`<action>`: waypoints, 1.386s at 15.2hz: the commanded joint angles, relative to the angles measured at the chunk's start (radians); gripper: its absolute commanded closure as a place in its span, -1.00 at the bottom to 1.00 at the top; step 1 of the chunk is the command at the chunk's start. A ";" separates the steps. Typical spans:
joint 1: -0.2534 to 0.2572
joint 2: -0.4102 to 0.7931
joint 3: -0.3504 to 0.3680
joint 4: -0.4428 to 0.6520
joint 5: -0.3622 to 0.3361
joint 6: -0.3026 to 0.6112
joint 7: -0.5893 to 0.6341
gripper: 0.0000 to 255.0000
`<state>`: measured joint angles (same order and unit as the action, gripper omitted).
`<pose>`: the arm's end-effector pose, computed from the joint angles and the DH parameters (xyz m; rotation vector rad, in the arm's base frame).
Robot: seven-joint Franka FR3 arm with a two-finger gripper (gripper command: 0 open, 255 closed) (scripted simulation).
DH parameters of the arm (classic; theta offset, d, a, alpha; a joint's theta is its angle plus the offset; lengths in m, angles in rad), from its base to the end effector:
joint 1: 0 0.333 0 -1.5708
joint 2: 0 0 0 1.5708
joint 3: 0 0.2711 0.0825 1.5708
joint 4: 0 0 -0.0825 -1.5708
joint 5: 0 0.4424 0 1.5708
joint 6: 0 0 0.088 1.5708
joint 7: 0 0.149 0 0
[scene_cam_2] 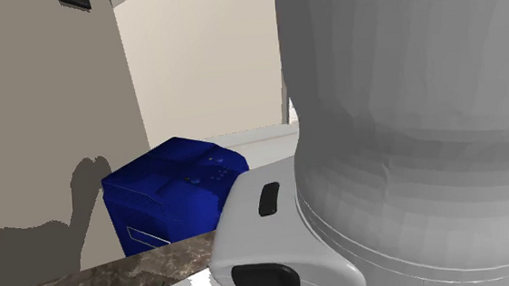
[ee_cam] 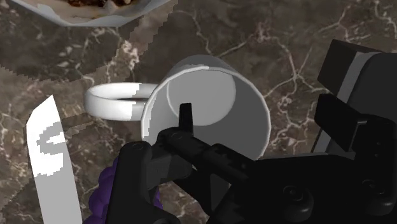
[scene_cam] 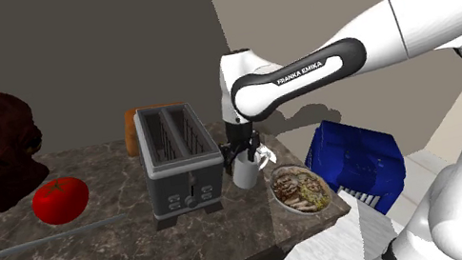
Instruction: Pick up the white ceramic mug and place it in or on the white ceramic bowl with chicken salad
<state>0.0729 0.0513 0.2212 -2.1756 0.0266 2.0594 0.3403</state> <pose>0.5343 0.1653 0.2342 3.1092 -0.0933 -0.2627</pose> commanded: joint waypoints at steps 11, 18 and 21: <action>0.001 0.010 0.001 -0.013 -0.001 0.021 0.001 1.00; 0.001 0.010 0.001 -0.013 -0.001 0.021 0.000 1.00; 0.001 -0.005 0.001 -0.001 0.002 -0.005 -0.001 1.00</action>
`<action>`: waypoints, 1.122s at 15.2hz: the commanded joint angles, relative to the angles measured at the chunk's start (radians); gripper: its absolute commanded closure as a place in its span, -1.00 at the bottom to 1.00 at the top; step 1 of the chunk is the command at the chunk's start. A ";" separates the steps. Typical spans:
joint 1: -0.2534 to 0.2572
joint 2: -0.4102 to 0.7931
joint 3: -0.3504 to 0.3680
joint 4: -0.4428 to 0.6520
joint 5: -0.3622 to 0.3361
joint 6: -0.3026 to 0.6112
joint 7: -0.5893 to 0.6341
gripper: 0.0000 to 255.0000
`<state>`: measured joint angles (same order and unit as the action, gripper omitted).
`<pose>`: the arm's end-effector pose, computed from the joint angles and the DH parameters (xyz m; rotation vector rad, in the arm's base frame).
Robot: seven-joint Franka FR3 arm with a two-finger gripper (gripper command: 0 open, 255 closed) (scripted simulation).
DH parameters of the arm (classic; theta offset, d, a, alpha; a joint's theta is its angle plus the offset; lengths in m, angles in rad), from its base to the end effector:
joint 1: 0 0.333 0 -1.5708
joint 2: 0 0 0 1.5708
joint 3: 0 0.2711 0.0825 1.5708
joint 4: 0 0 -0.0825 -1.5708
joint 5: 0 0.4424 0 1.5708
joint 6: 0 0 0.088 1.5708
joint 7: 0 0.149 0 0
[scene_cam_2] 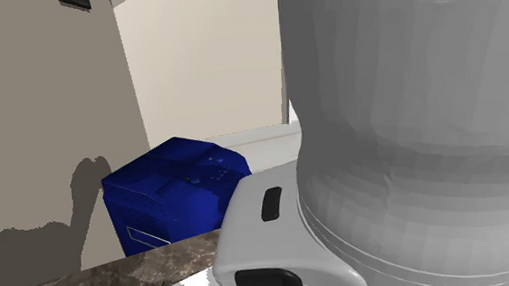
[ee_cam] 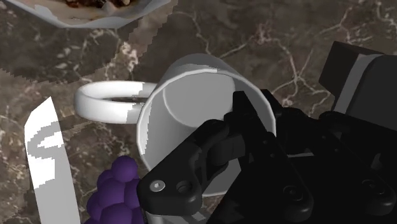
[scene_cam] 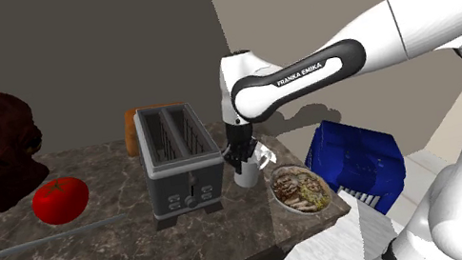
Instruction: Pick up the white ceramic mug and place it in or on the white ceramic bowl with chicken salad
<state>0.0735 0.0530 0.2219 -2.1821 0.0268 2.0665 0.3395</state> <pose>0.5327 0.1657 0.2307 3.1092 -0.0904 -0.2645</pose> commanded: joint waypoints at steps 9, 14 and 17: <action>-0.002 -0.062 -0.001 0.068 0.012 -0.129 -0.006 1.00; -0.003 -0.086 -0.002 0.110 0.016 -0.195 -0.008 1.00; -0.004 -0.098 -0.003 0.138 0.018 -0.234 -0.009 1.00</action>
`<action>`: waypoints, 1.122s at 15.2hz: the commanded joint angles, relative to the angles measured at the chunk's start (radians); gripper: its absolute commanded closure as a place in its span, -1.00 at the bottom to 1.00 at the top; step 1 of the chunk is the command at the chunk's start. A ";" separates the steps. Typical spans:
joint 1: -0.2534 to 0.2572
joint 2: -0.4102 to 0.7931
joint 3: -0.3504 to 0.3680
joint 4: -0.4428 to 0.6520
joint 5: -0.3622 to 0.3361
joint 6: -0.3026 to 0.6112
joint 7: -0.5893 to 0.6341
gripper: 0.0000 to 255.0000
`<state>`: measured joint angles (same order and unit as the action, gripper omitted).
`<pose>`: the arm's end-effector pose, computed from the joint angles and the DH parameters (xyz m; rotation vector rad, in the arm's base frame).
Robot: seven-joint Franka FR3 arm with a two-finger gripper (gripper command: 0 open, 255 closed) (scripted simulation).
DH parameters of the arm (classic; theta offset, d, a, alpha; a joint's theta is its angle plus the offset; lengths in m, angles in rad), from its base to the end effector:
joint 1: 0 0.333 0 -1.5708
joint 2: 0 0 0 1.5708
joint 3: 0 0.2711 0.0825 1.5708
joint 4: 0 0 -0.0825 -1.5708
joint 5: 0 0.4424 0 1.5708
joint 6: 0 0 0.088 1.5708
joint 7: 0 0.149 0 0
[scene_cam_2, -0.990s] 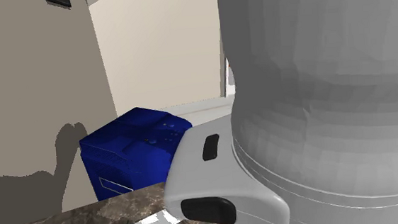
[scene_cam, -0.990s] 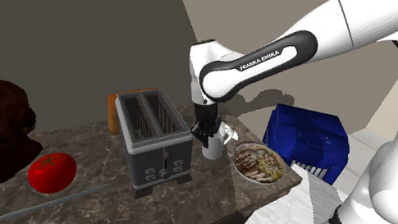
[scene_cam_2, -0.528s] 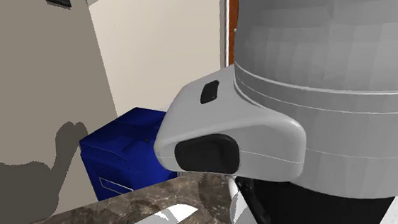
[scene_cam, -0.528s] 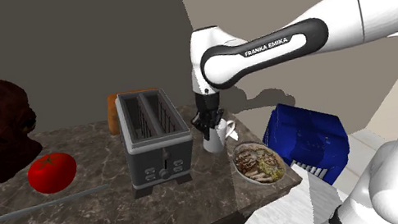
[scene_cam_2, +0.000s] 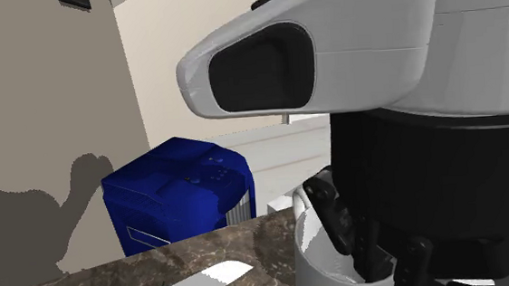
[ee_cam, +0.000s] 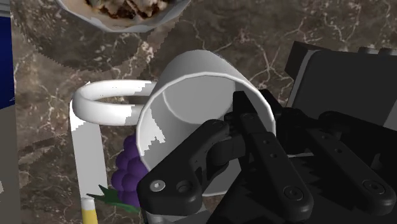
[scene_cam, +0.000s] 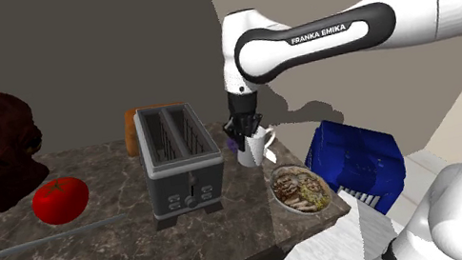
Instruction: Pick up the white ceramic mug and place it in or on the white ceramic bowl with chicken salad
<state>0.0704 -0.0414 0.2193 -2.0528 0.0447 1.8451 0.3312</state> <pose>0.5435 0.1675 0.3312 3.1094 -0.0904 -0.2639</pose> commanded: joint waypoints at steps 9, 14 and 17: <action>-0.002 -0.027 -0.003 0.105 0.004 -0.132 -0.001 1.00; -0.012 -0.190 -0.024 -0.045 0.027 -0.144 -0.043 1.00; -0.015 -0.311 -0.044 -0.148 0.038 -0.162 -0.074 1.00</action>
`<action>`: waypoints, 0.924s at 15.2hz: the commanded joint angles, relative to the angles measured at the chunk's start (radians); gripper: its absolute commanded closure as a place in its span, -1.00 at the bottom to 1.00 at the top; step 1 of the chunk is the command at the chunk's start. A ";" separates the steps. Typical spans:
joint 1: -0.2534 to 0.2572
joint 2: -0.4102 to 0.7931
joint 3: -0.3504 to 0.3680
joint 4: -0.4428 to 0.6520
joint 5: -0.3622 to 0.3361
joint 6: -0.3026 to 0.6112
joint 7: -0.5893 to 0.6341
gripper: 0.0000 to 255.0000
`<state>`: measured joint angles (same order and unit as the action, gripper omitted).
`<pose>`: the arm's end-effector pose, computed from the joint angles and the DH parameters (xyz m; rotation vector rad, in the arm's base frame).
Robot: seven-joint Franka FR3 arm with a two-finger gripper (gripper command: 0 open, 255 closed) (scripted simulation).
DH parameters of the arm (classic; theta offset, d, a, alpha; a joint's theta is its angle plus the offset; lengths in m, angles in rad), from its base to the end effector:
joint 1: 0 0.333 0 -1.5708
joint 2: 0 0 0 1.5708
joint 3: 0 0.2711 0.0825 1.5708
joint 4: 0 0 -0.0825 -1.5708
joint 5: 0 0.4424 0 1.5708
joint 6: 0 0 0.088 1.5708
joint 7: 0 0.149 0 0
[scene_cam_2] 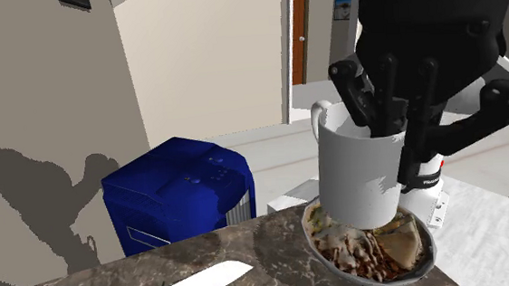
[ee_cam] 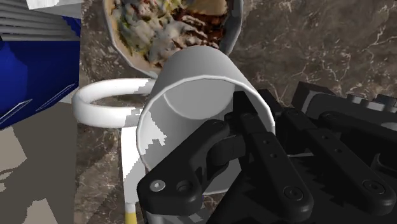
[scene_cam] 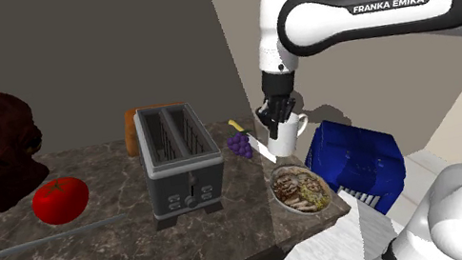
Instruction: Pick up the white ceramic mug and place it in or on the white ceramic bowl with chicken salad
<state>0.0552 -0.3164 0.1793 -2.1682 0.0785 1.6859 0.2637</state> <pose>0.4885 0.1276 0.4087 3.1088 -0.0907 -0.2653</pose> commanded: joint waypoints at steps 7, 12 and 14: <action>-0.004 -0.337 -0.064 -0.243 0.000 -0.097 -0.076 1.00; -0.002 -0.336 -0.060 -0.309 0.003 -0.029 -0.077 1.00; -0.001 -0.334 -0.058 -0.334 0.005 -0.002 -0.078 1.00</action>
<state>0.0531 -0.6491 0.1193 -2.4882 0.0818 1.6704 0.1850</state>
